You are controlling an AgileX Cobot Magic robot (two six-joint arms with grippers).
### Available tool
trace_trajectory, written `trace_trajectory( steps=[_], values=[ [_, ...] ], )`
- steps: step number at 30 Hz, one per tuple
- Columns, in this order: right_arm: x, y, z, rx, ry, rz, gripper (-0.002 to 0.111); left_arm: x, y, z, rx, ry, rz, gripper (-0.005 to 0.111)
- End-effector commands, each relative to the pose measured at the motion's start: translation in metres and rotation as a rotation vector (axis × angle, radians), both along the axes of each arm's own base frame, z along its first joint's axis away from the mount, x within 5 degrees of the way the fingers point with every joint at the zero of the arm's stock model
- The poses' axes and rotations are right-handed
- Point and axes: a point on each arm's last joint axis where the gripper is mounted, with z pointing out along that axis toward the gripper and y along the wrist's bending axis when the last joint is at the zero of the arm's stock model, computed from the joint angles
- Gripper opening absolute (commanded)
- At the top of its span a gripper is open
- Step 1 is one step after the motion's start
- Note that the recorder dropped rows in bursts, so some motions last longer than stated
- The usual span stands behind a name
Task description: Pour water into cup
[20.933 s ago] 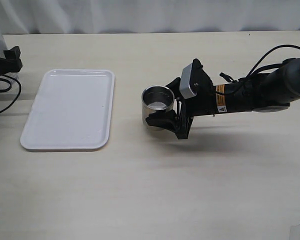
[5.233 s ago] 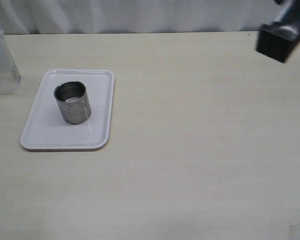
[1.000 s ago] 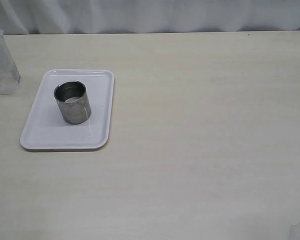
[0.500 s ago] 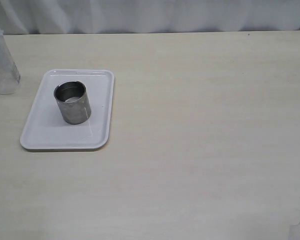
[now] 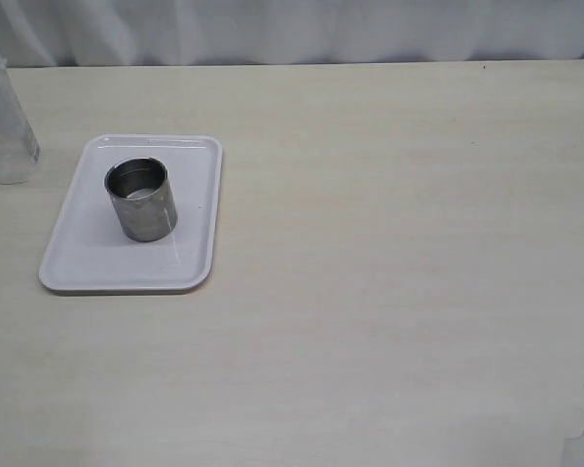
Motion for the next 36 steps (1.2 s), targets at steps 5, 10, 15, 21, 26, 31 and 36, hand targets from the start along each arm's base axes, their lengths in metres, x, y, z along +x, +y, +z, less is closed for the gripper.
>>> trace_trajectory(
  steps=[5, 10, 15, 21, 26, 31, 36],
  values=[
    [-0.0003, 0.0009, -0.0009, 0.072, 0.004, -0.009, 0.004, 0.0001, -0.0005, -0.0002, -0.002, -0.008, -0.008, 0.092],
    [-0.0003, 0.0009, -0.0009, 0.118, 0.006, -0.021, 0.004, 0.0001, -0.0005, -0.0002, -0.002, -0.008, -0.008, 0.092],
    [-0.0003, 0.0007, -0.0007, 0.107, 0.003, -0.02, 0.004, 0.0001, -0.0005, -0.0002, -0.002, -0.008, -0.008, 0.092],
    [-0.0002, 0.0, -0.0007, 0.08, 0.001, -0.021, 0.004, 0.0001, -0.0005, -0.0002, -0.002, -0.008, -0.008, 0.092],
    [-0.0002, -0.0001, -0.0007, 0.09, 0.002, -0.025, 0.004, 0.0001, -0.0005, -0.0002, -0.002, -0.008, -0.008, 0.092],
    [-0.0002, -0.0001, -0.0007, 0.083, 0.001, -0.023, 0.004, 0.0001, -0.0005, -0.0002, -0.002, -0.008, -0.008, 0.092],
    [-0.0004, -0.0002, -0.0013, 0.084, 0.009, -0.025, 0.004, 0.0001, -0.0005, -0.0002, -0.002, -0.008, -0.008, 0.092]
  ],
)
